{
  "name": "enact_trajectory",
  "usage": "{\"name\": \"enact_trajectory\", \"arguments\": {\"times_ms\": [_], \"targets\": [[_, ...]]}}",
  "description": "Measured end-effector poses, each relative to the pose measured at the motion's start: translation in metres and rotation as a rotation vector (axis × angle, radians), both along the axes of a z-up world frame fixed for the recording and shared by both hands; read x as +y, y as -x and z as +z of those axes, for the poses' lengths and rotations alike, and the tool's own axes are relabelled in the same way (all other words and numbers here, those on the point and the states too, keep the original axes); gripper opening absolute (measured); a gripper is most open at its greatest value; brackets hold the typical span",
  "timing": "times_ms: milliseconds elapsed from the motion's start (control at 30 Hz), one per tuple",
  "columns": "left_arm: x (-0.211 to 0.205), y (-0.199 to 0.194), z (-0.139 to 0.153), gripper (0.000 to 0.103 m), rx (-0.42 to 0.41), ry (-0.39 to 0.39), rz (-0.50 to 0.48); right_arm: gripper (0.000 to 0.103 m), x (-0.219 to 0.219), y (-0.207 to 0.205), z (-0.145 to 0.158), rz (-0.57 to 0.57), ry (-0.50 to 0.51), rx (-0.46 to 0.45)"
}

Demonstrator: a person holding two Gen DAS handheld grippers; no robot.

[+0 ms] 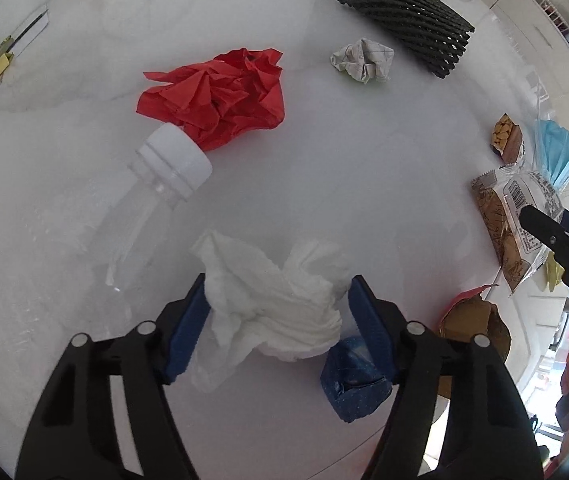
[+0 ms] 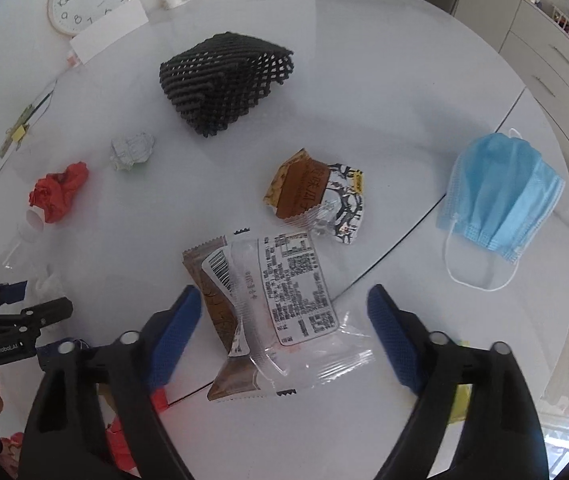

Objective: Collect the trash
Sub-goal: 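Grasp the white tissue with the left tool while the right tool grasps the clear snack bag, then carry both items to the pink bin and release the tissue from the left tool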

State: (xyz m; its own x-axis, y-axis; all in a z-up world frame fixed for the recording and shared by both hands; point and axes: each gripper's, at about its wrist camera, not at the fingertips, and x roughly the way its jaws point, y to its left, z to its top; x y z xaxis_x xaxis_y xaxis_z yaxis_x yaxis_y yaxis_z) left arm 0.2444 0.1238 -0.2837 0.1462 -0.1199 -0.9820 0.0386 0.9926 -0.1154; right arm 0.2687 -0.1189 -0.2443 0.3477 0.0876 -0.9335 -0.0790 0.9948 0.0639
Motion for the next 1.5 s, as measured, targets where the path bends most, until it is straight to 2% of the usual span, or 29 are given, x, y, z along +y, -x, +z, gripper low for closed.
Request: {"name": "enact_trajectory", "arguments": {"times_ms": [33,67,133,267,467,600,733,900,1233,1400,1500], "targets": [[-0.001,-0.002,0.001,0.055,0.000,-0.001,-0.005,0.057,0.002,-0.001,-0.003,0.014,-0.004,0.014],[-0.001,-0.002,0.001,0.045,-0.001,-0.005,-0.007,0.056,0.004,-0.001,-0.005,0.029,-0.020,0.024],[-0.001,-0.003,0.002,0.033,0.002,-0.002,-0.009,0.050,0.006,0.000,-0.004,0.038,-0.038,0.021],[0.003,-0.004,0.011,0.025,-0.025,-0.013,-0.003,0.046,0.006,0.002,0.006,0.054,-0.071,0.006],[0.015,-0.006,0.039,0.024,-0.096,-0.017,-0.020,0.046,0.003,0.007,0.031,0.035,-0.123,-0.044],[0.013,0.000,0.062,0.024,-0.145,-0.002,-0.045,0.046,-0.007,0.020,0.058,0.008,-0.143,-0.103],[-0.002,0.018,0.092,0.024,-0.201,0.014,-0.100,0.046,-0.026,0.053,0.088,-0.044,-0.161,-0.167],[-0.028,0.057,0.119,0.024,-0.239,0.038,-0.197,0.046,-0.054,0.111,0.108,-0.128,-0.153,-0.205],[-0.131,0.129,0.135,0.024,-0.246,0.087,-0.443,0.046,-0.124,0.233,0.101,-0.332,-0.124,-0.191],[-0.198,0.178,0.133,0.024,-0.216,0.137,-0.595,0.047,-0.161,0.293,0.086,-0.434,-0.115,-0.149],[-0.234,0.209,0.128,0.024,-0.204,0.135,-0.686,0.047,-0.181,0.324,0.077,-0.485,-0.117,-0.125]]}}
